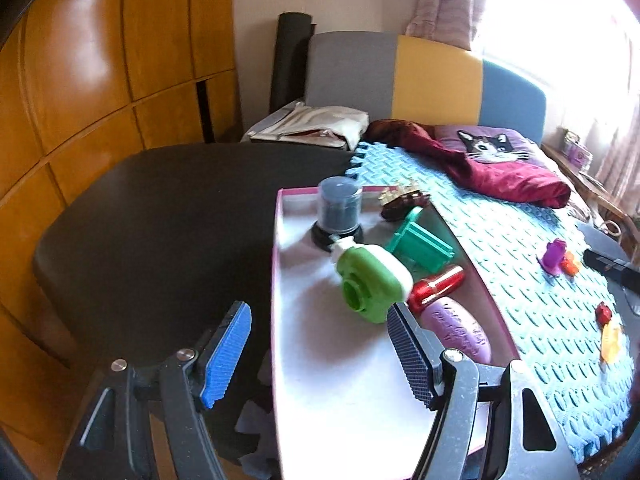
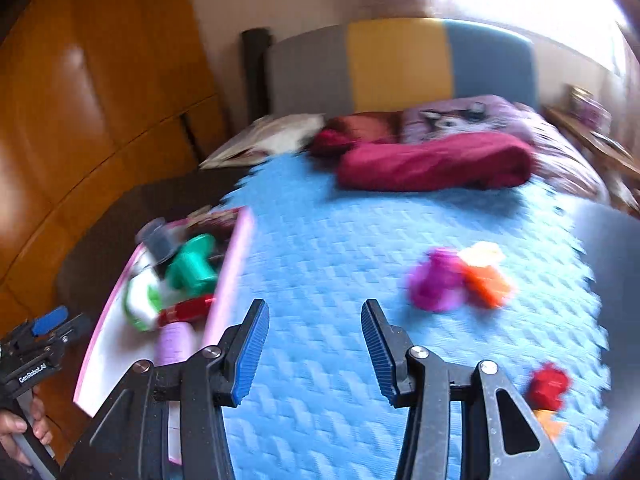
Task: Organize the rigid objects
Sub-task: 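Move the left gripper to the orange slide piece and grasp it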
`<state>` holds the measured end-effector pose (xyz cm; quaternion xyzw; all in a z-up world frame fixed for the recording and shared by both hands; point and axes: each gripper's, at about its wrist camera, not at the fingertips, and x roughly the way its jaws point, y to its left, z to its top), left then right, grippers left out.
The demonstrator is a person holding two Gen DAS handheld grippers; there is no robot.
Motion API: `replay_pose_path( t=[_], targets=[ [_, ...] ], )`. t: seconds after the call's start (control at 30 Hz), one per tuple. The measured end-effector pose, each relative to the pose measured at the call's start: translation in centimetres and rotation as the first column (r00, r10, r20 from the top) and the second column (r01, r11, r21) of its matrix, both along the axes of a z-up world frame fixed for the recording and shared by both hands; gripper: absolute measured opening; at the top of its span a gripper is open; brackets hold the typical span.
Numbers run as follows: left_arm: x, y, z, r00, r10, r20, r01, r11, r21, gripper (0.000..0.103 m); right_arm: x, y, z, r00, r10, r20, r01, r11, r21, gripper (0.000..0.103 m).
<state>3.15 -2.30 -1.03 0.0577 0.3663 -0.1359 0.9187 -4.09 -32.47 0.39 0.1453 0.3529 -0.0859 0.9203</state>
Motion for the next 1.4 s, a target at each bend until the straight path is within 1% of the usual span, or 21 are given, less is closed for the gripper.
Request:
replay_pose_path(
  t=[0.07,0.1,0.17,0.27,0.33,0.4,0.47,0.5,0.57,0.63,0.7,0.77,0.83,0.93,1.07,1.2,1.27,1.3,1.33,1.4],
  targets=[
    [0.0,-0.8,0.1,1.000,-0.022,0.001,0.022,1.000,-0.002,0.072,-1.5,-2.6,0.6,0.998,-0.070,0.008,0.070,0.997,0.010,0.049],
    [0.0,-1.2,0.1,0.999,-0.035,0.001,0.035,0.999,0.000,0.072,-2.7,-4.5,0.9,0.992,-0.122,0.013,0.122,0.992,0.015,0.049],
    [-0.2,-2.0,0.1,0.998,-0.057,0.002,0.057,0.998,0.004,0.072,-4.1,-6.9,1.2,0.981,-0.192,0.013,0.192,0.981,0.017,0.049],
    [-0.6,-3.2,0.1,0.996,-0.093,0.000,0.093,0.996,0.013,0.072,-6.3,-10.2,1.0,0.956,-0.293,0.006,0.293,0.956,0.032,0.049],
    [-0.8,-4.0,0.1,0.994,-0.113,0.000,0.113,0.993,0.019,0.072,-7.7,-12.2,0.6,0.933,-0.359,0.005,0.359,0.932,0.047,0.049],
    [-1.1,-4.9,0.2,0.990,-0.139,0.000,0.139,0.990,0.021,0.072,-8.7,-13.6,0.1,0.916,-0.401,0.011,0.399,0.913,0.079,0.049],
    [-1.5,-6.2,0.4,0.984,-0.177,0.006,0.177,0.984,0.031,0.072,-9.6,-14.9,-0.5,0.891,-0.454,0.004,0.448,0.881,0.153,0.049],
    [-1.6,-6.8,0.4,0.981,-0.196,0.007,0.195,0.980,0.033,0.072,-10.0,-15.3,-0.4,0.884,-0.466,0.021,0.455,0.872,0.182,0.049],
    [-1.7,-8.2,0.5,0.973,-0.230,0.010,0.229,0.973,0.032,0.072,-10.5,-15.4,0.0,0.877,-0.479,0.046,0.463,0.866,0.187,0.049],
    [-2.0,-9.5,0.6,0.966,-0.259,0.013,0.259,0.965,0.034,0.072,-10.6,-15.2,0.2,0.895,-0.440,0.071,0.416,0.882,0.222,0.049],
    [-2.3,-11.3,0.6,0.952,-0.306,0.013,0.305,0.951,0.038,0.072,-10.2,-14.8,0.2,0.911,-0.405,0.081,0.380,0.898,0.220,0.049],
    [-2.5,-12.7,0.4,0.940,-0.342,0.005,0.341,0.939,0.044,0.072,-9.8,-14.4,0.3,0.918,-0.388,0.086,0.363,0.907,0.212,0.049],
    [-2.8,-14.5,0.2,0.923,-0.385,-0.007,0.385,0.922,0.042,0.072,-9.9,-14.3,0.3,0.917,-0.388,0.092,0.362,0.907,0.216,0.049],
    [-3.4,-17.2,-0.1,0.894,-0.447,-0.014,0.447,0.893,0.049,0.072,-10.4,-14.7,0.3,0.904,-0.415,0.101,0.384,0.893,0.236,0.049],
    [-4.2,-20.9,-0.4,0.842,-0.538,-0.024,0.539,0.842,0.031,0.072,-11.0,-15.2,0.4,0.888,-0.445,0.118,0.406,0.877,0.256,0.049],
    [-5.0,-24.2,-0.9,0.790,-0.612,-0.036,0.613,0.790,0.004,0.071,-11.4,-15.3,0.7,0.895,-0.416,0.163,0.357,0.885,0.299,0.049],
    [-5.5,-25.9,-1.1,0.755,-0.654,-0.049,0.654,0.756,-0.011,0.071,-11.4,-15.0,1.0,0.897,-0.407,0.174,0.348,0.891,0.290,0.049],
    [-6.0,-26.9,-1.3,0.730,-0.681,-0.059,0.681,0.732,-0.023,0.071,-11.4,-15.0,1.0,0.897,-0.408,0.172,0.350,0.891,0.289,0.049],
    [-6.5,-27.6,-1.4,0.711,-0.700,-0.065,0.700,0.714,-0.029,0.071,-11.3,-15.1,0.9,0.897,-0.410,0.167,0.351,0.889,0.295,0.049],
    [-7.6,-29.0,-1.7,0.664,-0.744,-0.076,0.744,0.668,-0.034,0.071,-11.3,-15.4,0.7,0.895,-0.418,0.159,0.357,0.882,0.308,0.049]
  ],
)
